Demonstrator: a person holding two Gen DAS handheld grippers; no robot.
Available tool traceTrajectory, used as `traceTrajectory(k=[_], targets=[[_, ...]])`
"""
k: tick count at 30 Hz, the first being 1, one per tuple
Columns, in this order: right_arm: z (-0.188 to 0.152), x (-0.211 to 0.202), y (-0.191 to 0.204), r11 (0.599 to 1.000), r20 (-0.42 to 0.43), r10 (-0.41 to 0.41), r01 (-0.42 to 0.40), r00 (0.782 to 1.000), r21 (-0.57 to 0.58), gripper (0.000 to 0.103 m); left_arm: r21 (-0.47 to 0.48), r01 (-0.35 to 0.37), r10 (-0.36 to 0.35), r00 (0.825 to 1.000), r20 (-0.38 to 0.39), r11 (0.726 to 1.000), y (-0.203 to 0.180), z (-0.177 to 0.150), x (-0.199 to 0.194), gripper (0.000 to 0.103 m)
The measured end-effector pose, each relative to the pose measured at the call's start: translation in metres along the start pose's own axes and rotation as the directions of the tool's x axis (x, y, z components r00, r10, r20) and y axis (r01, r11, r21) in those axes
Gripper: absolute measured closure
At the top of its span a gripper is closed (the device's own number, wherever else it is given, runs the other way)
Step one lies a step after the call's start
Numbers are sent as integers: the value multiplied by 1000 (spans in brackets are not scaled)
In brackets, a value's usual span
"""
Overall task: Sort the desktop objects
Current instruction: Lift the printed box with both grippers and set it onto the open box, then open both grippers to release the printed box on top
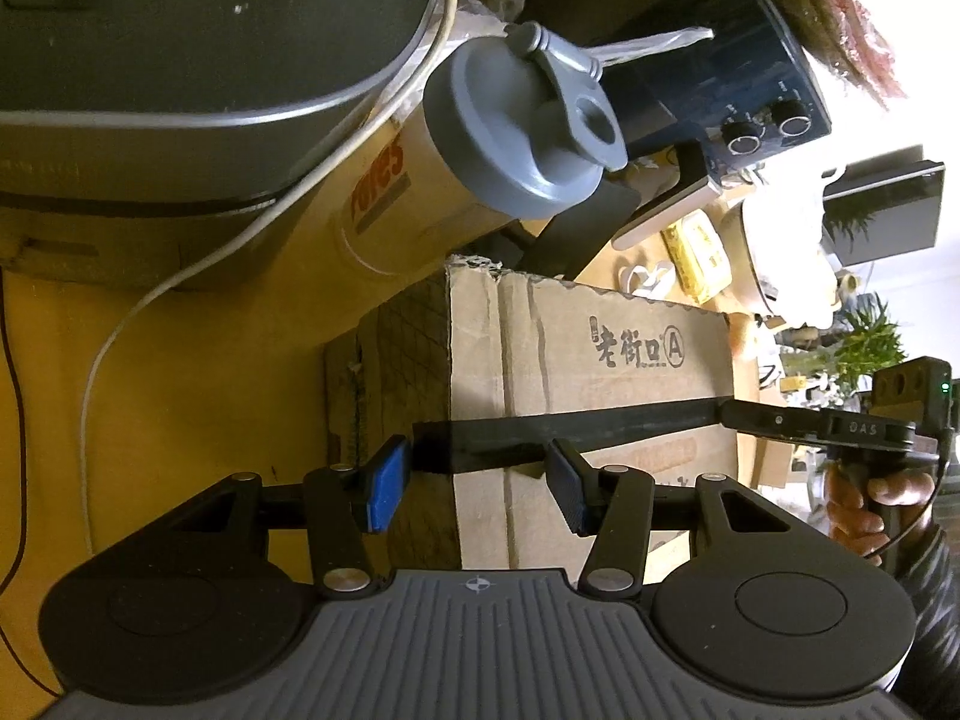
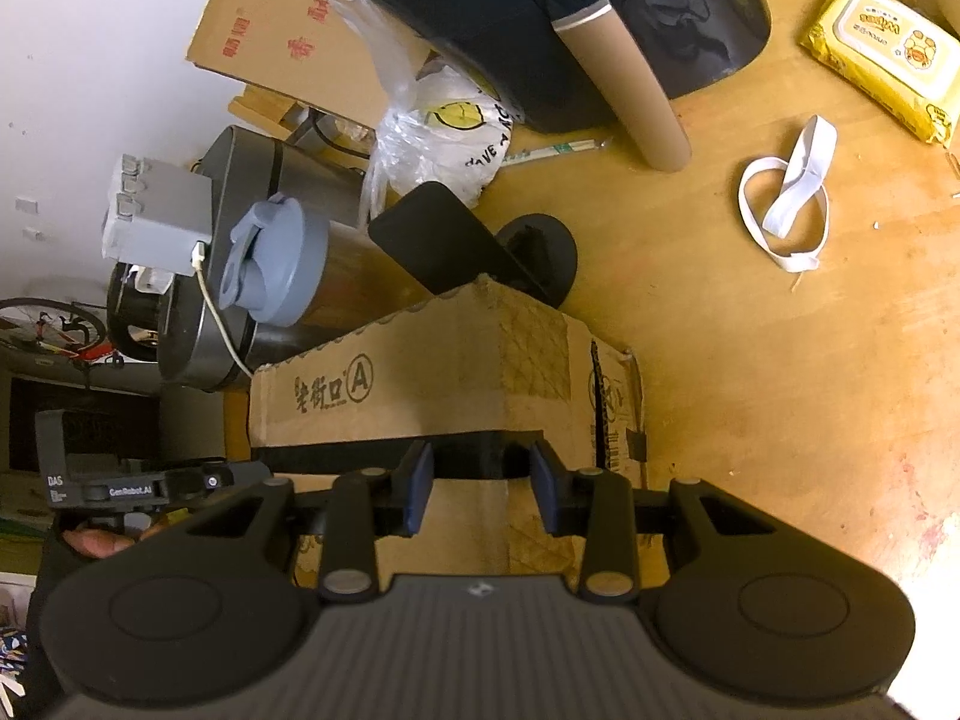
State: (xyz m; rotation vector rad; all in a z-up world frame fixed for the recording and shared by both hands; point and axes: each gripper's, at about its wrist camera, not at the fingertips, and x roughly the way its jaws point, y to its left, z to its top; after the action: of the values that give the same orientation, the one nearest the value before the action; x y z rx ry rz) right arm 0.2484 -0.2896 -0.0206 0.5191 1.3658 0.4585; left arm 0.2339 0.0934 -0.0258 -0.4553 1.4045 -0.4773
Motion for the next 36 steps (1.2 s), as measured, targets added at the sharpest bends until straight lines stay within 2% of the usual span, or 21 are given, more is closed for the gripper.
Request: traceTrajectory(k=[22, 25, 26, 27, 28, 29, 30, 36], targets=[[-6, 0, -5, 1000, -12, 0, 0, 1000, 27, 72, 3, -3, 3, 1000, -5, 1000, -5, 2, 5, 54], [-6, 1, -5, 1000, -9, 4, -4, 1000, 28, 68, 6, -4, 4, 1000, -1, 1000, -5, 1, 6, 53], [-6, 0, -4, 1000, -6, 4, -4, 1000, 24, 53, 10, -8, 8, 1000, -1, 1000, -6, 1, 6, 51], [-6, 0, -4, 1000, -3, 8, -8, 1000, 24, 21, 16, -19, 19, 1000, -3, 1000, -6, 0, 7, 43], [-6, 1, -4, 1000, 1, 12, -12, 1000, 26, 8, 22, -30, 30, 1000, -4, 999, -7, -1, 8, 26], [-7, 0, -3, 1000, 14, 7, -7, 1000, 21, 0, 26, -40, 40, 999, -3, 999, -7, -2, 8, 16], [-7, 0, -2, 1000, 31, 0, 0, 1000, 12, 0, 28, -48, 48, 999, 4, 998, -7, -4, 8, 6], [-12, 0, 1, 1000, 40, -3, 4, 999, -17, 0, 19, -79, 78, 996, 40, 997, -6, -14, 5, 6]])
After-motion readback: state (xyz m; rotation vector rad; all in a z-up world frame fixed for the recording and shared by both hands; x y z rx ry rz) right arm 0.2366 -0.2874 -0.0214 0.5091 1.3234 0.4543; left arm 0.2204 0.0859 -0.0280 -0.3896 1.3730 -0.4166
